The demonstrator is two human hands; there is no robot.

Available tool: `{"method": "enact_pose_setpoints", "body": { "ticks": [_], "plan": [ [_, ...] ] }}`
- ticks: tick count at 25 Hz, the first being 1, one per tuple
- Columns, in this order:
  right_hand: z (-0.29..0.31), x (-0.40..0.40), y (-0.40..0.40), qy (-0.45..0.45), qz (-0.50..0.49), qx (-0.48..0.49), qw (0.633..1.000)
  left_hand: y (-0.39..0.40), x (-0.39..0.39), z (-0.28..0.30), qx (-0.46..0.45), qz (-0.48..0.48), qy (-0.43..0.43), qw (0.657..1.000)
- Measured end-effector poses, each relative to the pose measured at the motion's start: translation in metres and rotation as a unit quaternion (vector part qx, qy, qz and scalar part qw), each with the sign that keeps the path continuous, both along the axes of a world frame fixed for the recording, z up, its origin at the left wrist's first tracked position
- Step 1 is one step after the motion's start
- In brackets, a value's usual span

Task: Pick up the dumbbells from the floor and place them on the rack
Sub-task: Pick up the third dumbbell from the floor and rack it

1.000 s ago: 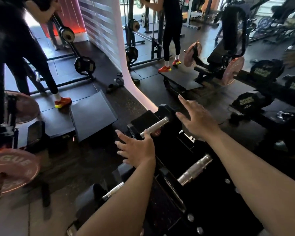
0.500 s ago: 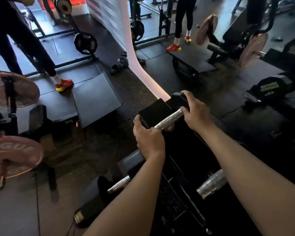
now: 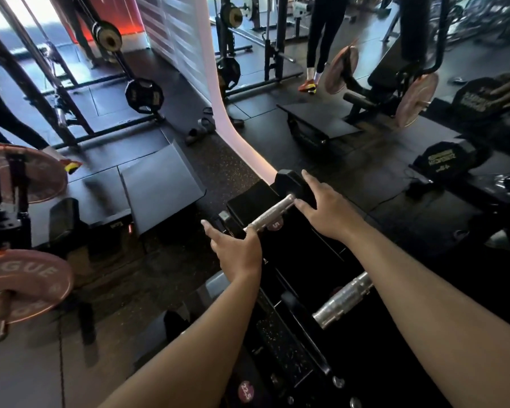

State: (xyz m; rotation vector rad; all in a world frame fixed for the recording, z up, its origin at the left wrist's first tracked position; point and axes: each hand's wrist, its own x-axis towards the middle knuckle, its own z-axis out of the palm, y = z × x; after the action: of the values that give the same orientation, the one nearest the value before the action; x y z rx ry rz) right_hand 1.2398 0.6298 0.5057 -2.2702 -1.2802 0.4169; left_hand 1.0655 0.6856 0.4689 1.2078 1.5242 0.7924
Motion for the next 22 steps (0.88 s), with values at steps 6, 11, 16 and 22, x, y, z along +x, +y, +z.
{"method": "enact_pose_setpoints", "body": {
  "ticks": [6,11,16,22],
  "plan": [
    [0.006,0.000,-0.076,-0.078,-0.044,-0.005,0.996,-0.064,-0.013,-0.005,-0.058,-0.020,0.010,0.998],
    [0.008,-0.008,-0.118,-0.088,-0.058,-0.004,0.994,-0.108,-0.017,-0.008,-0.083,-0.080,-0.019,0.993],
    [-0.006,-0.017,-0.149,-0.074,-0.071,0.015,0.995,-0.125,-0.020,-0.009,-0.140,-0.115,-0.037,0.983],
    [-0.012,-0.012,-0.155,-0.082,-0.074,0.003,0.994,-0.132,-0.024,-0.004,-0.159,-0.108,-0.058,0.980]
  ]
}}
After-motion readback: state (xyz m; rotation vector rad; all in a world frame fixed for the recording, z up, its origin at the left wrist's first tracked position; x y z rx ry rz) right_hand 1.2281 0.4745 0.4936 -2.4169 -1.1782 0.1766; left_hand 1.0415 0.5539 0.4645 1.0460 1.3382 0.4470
